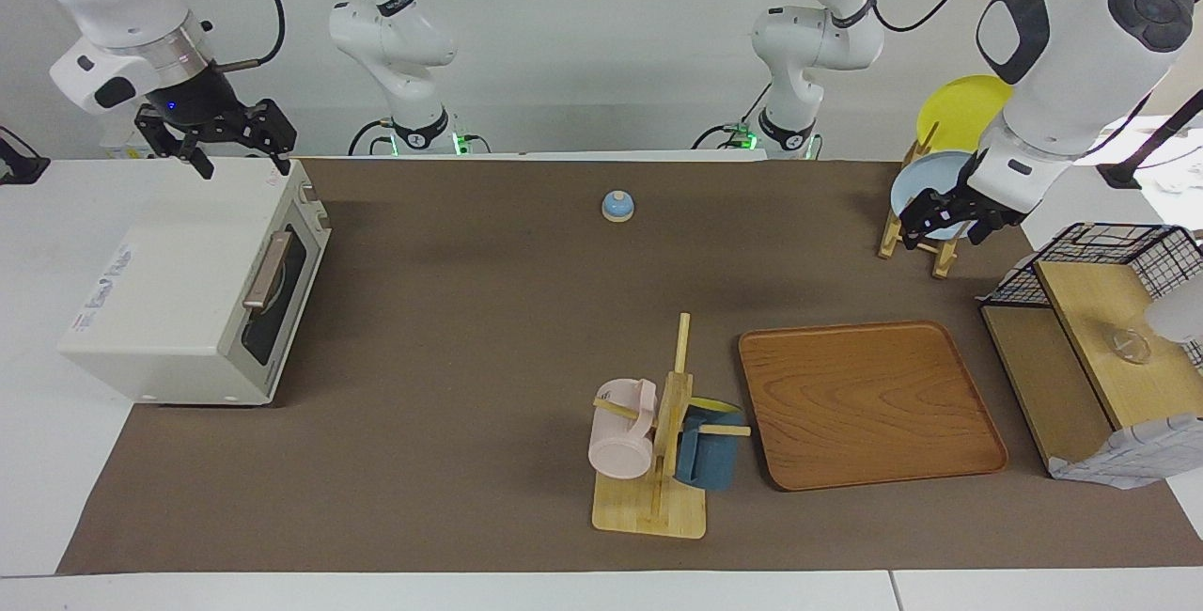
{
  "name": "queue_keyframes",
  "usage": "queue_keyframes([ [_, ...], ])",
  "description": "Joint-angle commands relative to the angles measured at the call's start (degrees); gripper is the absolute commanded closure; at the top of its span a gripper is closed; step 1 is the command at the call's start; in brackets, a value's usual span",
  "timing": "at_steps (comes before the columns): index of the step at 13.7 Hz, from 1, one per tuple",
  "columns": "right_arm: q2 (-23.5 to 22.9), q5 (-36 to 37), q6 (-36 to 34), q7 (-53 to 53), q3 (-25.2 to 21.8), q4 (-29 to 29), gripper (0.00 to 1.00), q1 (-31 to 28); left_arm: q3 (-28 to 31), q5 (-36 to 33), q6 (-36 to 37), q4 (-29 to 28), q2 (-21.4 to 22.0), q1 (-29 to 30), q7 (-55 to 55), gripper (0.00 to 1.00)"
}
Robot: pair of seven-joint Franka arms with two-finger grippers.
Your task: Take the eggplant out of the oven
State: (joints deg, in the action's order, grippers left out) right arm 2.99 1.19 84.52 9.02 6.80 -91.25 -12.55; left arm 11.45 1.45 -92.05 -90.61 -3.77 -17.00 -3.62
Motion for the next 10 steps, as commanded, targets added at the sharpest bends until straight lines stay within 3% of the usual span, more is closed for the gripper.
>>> queue_keyframes([
  [1, -0.4, 0.4, -0.8, -0.8, 0.4, 1.4, 0.00, -0.1, 0.2, 1.2, 3.0, 0.0, 4.8, -0.1, -0.1, 0.00],
  [6, 0.6, 0.3, -0.2, -0.2, 0.6, -0.9, 0.00, 0.0, 0.2, 0.7, 3.2, -0.8, 5.5, -0.1, 0.0, 0.00],
  [7, 1.4, 0.3, 1.6, 1.4, 0.6, -2.9, 0.07, -0.1, 0.1, 0.7, 3.1, -0.9, 5.8, -0.1, 0.1, 0.00],
  [8, 2.8, 0.3, 4.0, 5.8, 0.5, -6.4, 0.61, -0.4, 0.2, 0.7, 2.8, -0.9, 5.8, -0.1, 0.1, 0.00],
  [9, 4.2, 0.3, 6.1, 9.1, 0.4, -10.7, 0.86, -0.6, 0.2, 0.7, 3.0, -0.9, 5.8, -0.1, 0.1, 0.00],
  [10, 4.4, 0.7, 9.8, 9.1, 0.2, -13.2, 1.00, -0.6, 0.2, 0.7, 3.0, -1.0, 5.9, -0.1, 0.1, 0.00],
])
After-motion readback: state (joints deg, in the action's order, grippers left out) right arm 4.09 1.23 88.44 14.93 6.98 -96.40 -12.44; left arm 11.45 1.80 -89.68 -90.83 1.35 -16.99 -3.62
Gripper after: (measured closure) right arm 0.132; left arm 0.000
